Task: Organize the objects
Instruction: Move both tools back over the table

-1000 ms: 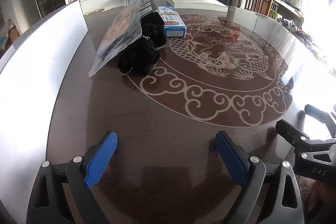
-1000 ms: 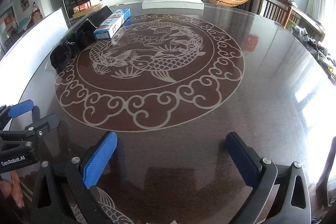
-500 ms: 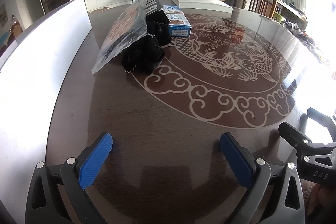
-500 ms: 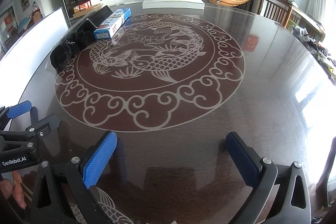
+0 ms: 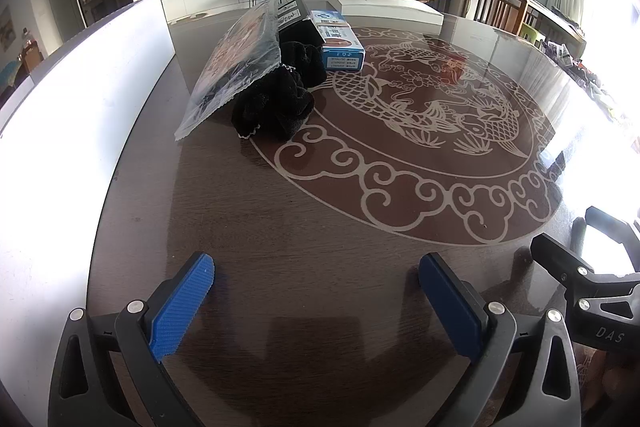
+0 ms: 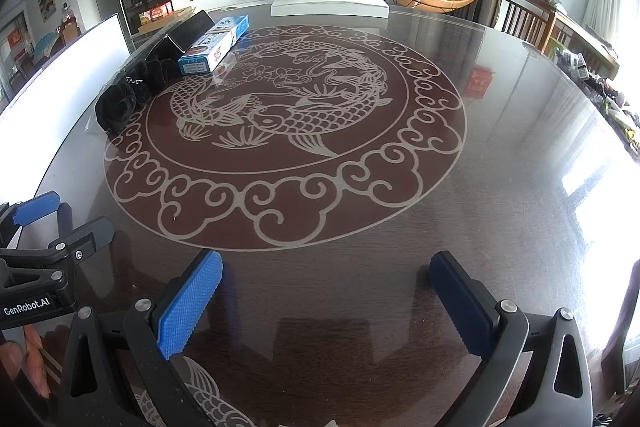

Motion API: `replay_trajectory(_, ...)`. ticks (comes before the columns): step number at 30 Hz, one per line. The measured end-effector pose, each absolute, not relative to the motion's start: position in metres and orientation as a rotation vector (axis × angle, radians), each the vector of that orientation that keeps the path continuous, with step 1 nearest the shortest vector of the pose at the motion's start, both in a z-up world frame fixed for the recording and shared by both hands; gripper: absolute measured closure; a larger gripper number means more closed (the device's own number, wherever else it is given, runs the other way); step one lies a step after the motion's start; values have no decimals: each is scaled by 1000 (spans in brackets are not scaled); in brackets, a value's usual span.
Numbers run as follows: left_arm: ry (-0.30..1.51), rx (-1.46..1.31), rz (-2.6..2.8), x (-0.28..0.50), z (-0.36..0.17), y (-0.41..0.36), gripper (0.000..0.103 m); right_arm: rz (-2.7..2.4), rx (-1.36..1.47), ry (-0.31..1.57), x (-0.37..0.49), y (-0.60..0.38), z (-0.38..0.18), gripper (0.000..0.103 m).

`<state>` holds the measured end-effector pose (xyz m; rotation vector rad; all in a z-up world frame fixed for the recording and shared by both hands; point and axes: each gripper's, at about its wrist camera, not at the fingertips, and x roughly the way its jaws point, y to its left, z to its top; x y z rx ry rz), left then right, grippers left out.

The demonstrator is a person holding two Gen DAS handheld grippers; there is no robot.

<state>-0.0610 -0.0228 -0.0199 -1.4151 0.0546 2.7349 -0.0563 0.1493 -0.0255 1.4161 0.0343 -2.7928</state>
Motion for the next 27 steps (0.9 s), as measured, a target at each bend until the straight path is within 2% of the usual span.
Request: replay_trajectory(27, 32, -1430, 2759, -60, -17, -26, 0, -2791, 1418, 35, -57, 149, -26, 0)
